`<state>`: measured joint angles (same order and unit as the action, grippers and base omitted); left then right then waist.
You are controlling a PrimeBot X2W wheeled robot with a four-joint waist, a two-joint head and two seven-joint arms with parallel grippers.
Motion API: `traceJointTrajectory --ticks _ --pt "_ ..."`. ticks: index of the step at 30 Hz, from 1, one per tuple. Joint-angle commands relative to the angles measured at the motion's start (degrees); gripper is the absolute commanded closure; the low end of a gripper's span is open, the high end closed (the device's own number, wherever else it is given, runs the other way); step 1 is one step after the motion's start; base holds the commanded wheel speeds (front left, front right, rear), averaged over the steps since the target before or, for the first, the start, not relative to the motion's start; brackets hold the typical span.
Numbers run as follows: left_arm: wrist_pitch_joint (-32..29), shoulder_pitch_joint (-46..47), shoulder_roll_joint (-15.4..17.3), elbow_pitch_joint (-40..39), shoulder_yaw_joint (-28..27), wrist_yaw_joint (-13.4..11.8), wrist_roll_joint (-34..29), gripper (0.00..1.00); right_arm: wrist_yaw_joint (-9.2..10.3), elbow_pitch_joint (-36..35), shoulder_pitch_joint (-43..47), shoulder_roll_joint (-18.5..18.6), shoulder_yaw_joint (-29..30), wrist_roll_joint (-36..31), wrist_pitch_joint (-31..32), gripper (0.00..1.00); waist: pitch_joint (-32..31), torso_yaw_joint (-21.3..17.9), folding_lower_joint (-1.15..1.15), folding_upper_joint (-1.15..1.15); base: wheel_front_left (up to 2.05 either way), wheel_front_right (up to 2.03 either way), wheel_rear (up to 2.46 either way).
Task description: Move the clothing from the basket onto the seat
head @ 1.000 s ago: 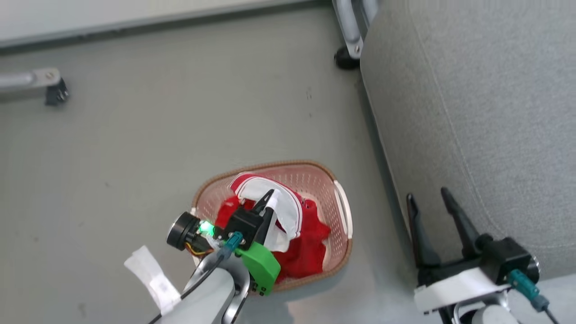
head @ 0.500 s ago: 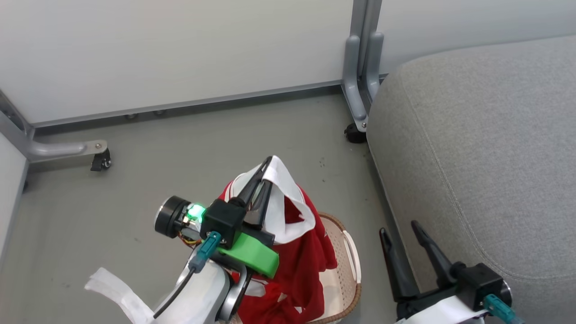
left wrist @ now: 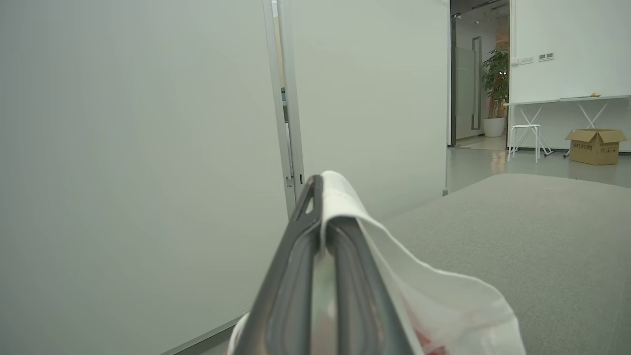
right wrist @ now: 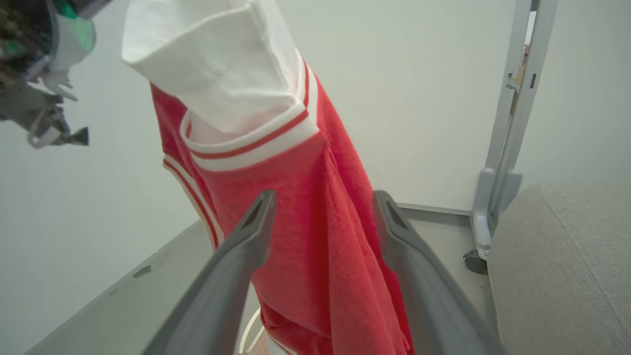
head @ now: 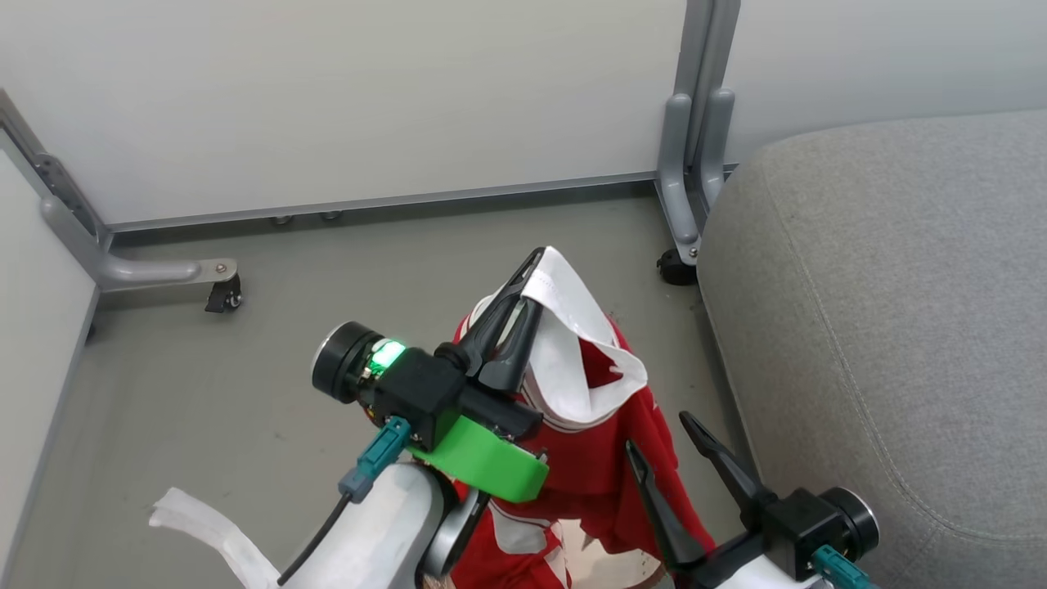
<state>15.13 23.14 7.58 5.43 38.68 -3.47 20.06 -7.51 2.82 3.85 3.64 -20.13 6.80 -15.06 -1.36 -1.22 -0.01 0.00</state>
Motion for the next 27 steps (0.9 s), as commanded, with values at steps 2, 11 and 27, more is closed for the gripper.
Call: traceJointTrajectory --ticks 2,11,27 --pt "-0.02 0.65 -0.58 -1.65 0.1 0.45 0.41 1.0 0.04 1.5 -1.05 0.64 0.15 -1.31 -0.19 0.0 -0.39 0.61 0.01 0.0 0.0 0.0 0.0" --pt "-2.2 1.35 -1.26 -8.86 1.6 0.02 0.92 1.0 0.04 9.68 -1.7 0.63 1.54 -4.03 -0.19 0.0 -0.97 1.98 0.01 0.0 0.0 0.0 0.0" --pt "-3.72 -0.16 0.99 -5.31 1.37 -2.32 -0.21 1.0 0.05 9.77 -0.13 1.26 -2.92 -0.14 -0.18 1.0 -0.26 1.98 0.01 0.0 0.0 0.0 0.0"
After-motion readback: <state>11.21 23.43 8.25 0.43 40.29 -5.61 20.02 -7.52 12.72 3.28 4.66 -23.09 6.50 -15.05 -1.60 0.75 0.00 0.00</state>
